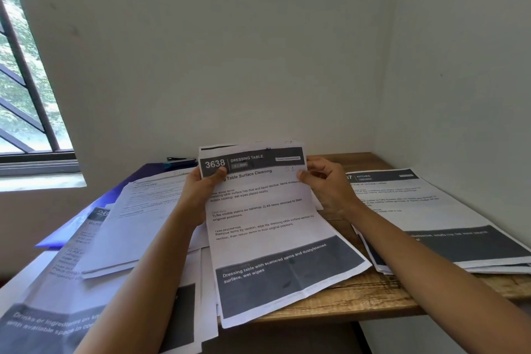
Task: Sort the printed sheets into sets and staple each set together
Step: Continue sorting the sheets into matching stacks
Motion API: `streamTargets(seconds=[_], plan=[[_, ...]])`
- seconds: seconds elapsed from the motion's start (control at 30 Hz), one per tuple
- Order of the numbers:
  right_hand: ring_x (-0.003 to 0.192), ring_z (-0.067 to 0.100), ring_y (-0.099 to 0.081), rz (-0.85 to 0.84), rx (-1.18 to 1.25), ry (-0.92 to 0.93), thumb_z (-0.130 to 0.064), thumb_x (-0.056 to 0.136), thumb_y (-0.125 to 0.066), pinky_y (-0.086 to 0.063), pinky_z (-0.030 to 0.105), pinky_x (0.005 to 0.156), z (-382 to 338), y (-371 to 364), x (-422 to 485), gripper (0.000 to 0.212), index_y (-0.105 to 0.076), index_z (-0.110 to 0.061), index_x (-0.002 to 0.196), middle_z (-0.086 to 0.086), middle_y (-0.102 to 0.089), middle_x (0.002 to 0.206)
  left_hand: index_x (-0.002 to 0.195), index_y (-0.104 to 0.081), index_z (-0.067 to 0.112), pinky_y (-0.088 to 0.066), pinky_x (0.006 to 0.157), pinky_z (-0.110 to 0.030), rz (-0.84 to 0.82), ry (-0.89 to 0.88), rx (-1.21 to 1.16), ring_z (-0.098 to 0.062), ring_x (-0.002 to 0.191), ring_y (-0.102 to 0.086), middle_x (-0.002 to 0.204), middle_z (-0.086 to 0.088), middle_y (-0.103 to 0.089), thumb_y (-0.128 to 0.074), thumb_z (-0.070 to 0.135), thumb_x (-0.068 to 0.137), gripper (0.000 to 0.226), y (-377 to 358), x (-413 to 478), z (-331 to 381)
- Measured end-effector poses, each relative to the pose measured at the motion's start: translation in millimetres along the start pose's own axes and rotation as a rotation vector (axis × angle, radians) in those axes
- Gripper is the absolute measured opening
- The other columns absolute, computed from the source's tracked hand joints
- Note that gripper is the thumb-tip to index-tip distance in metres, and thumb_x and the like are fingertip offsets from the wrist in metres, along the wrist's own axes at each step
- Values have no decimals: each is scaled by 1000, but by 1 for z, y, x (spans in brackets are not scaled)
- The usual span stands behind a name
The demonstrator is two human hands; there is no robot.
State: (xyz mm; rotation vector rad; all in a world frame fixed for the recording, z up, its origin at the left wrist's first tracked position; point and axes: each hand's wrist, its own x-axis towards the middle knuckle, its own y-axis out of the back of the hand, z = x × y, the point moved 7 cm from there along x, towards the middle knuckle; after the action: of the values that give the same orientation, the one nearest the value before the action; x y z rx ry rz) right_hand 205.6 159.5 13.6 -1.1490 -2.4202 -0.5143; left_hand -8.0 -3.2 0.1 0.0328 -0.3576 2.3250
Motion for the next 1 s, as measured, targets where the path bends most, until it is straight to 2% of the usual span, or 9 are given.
streamTargets(seconds=[0.07, 0.17, 0.3, 0.53, 0.63, 0.77, 0.87, 1.0], plan=[[93, 17, -69, 9, 90, -16, -9, 90, -61, -56, 25, 78, -6, -1, -3, 13, -71, -6, 99, 4, -71, 102, 102, -60, 15, -61, 65, -40, 5, 2, 10, -25, 75, -70, 97, -13, -71, -63, 11, 91, 12, 1, 0, 0], [84, 8, -69, 56, 87, -18, -6, 93, -56, -53, 18, 71, -9, 2, -3, 15, -71, -6, 92, 2, -72, 93, 102, -60, 15, -61, 60, -37, -5, 8, 16, -23, 73, -70, 95, -12, -71, -62, 11, 92, 11, -1, 0, 1], [85, 13, -70, 90, 134, -60, -4, 90, -62, -57, 22, 74, -5, 6, -3, 12, -72, -10, 94, 1, -73, 95, 104, -61, 13, -61, 61, -38, -34, 35, 22, -23, 74, -71, 97, -13, -71, -62, 10, 91, 13, -1, 0, 1], [89, 27, -71, 170, 265, -151, -4, 81, -71, -59, 34, 79, 3, 14, -3, 11, -72, -4, 92, 10, -74, 95, 110, -60, 6, -59, 57, -34, -116, 20, 49, -21, 71, -72, 96, -14, -70, -59, 2, 91, 19, -4, -1, 2], [86, 25, -71, 188, 319, -193, -11, 82, -70, -59, 34, 74, 4, 15, -2, 9, -72, -7, 91, 8, -75, 92, 103, -62, 7, -59, 57, -35, -160, 11, 66, -22, 73, -72, 93, -13, -72, -56, -3, 92, 16, -6, -1, 3], [70, 16, -71, 239, 399, -260, -13, 88, -65, -55, 26, 56, 6, 17, -4, 7, -70, -8, 89, 2, -75, 81, 99, -63, 9, -61, 61, -38, -189, 14, 93, -25, 75, -71, 88, -11, -73, -53, -6, 92, 19, -7, -2, 4], [67, 17, -70, 268, 479, -304, -11, 88, -64, -56, 29, 56, 8, 19, -4, 7, -69, -6, 89, 4, -74, 78, 101, -64, 9, -61, 62, -40, -192, 15, 90, -26, 78, -71, 92, -11, -73, -54, -5, 92, 20, -6, -1, 4], [66, 13, -68, 281, 457, -318, -10, 87, -66, -54, 27, 59, 9, 20, -4, 4, -70, -9, 85, 0, -74, 75, 99, -64, 9, -60, 58, -37, -186, 4, 69, -22, 74, -72, 88, -9, -74, -53, -4, 92, 18, -7, -2, 5]])
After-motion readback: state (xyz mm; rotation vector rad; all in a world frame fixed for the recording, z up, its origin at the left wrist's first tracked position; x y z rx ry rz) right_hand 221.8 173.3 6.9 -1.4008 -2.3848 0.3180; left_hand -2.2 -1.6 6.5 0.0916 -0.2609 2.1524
